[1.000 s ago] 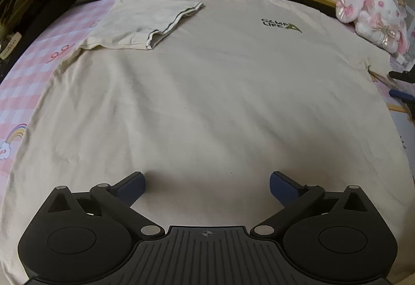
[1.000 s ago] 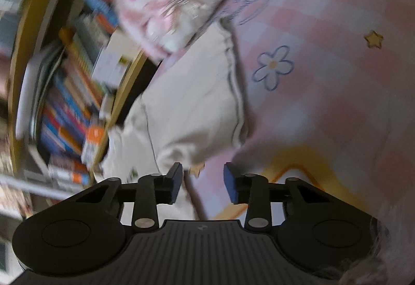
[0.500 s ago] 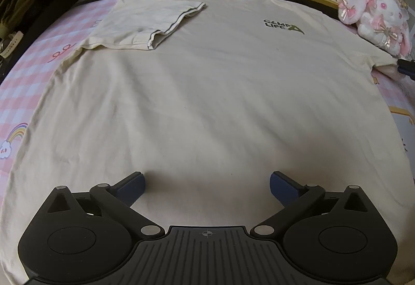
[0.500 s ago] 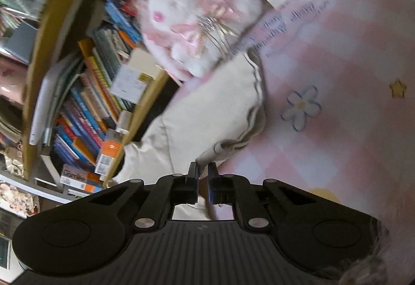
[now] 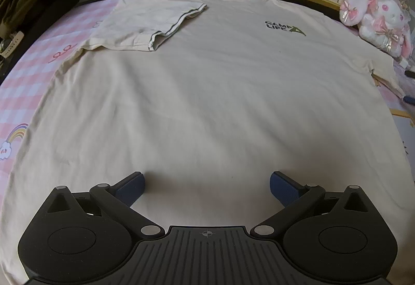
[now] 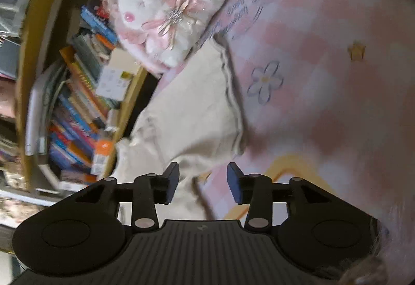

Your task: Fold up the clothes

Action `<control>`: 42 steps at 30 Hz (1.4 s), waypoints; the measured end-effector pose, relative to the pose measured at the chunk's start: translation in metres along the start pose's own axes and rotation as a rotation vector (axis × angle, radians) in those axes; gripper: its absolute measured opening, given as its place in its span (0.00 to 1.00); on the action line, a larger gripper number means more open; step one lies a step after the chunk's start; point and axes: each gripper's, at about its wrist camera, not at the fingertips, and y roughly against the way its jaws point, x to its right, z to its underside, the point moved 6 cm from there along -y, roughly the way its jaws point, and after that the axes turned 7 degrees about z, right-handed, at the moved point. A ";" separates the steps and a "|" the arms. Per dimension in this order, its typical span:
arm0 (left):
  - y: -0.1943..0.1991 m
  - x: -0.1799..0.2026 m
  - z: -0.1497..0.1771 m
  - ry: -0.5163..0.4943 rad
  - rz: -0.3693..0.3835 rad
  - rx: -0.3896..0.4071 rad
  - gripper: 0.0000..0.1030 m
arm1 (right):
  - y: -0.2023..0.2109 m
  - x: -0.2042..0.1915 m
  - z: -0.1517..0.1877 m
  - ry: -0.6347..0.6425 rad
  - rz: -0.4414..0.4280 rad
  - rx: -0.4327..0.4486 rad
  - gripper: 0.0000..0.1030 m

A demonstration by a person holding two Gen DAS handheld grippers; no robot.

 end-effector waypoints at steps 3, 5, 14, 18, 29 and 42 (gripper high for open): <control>-0.001 0.002 -0.001 -0.005 -0.008 -0.003 1.00 | -0.008 0.003 0.005 -0.034 0.005 -0.025 0.39; -0.001 0.002 0.000 -0.007 -0.006 -0.003 1.00 | -0.013 0.006 0.002 -0.070 0.002 -0.016 0.39; 0.001 0.000 0.001 -0.012 0.011 0.002 1.00 | -0.030 0.023 -0.024 -0.275 -0.044 0.082 0.29; 0.003 -0.002 0.001 -0.002 0.032 0.012 1.00 | -0.028 0.017 -0.029 -0.214 0.051 0.116 0.08; 0.018 -0.028 -0.004 0.099 0.135 0.091 1.00 | -0.055 -0.167 0.012 0.836 0.225 0.280 0.08; 0.024 -0.044 -0.004 0.120 0.178 0.114 1.00 | -0.126 -0.193 0.160 1.233 0.025 -0.109 0.50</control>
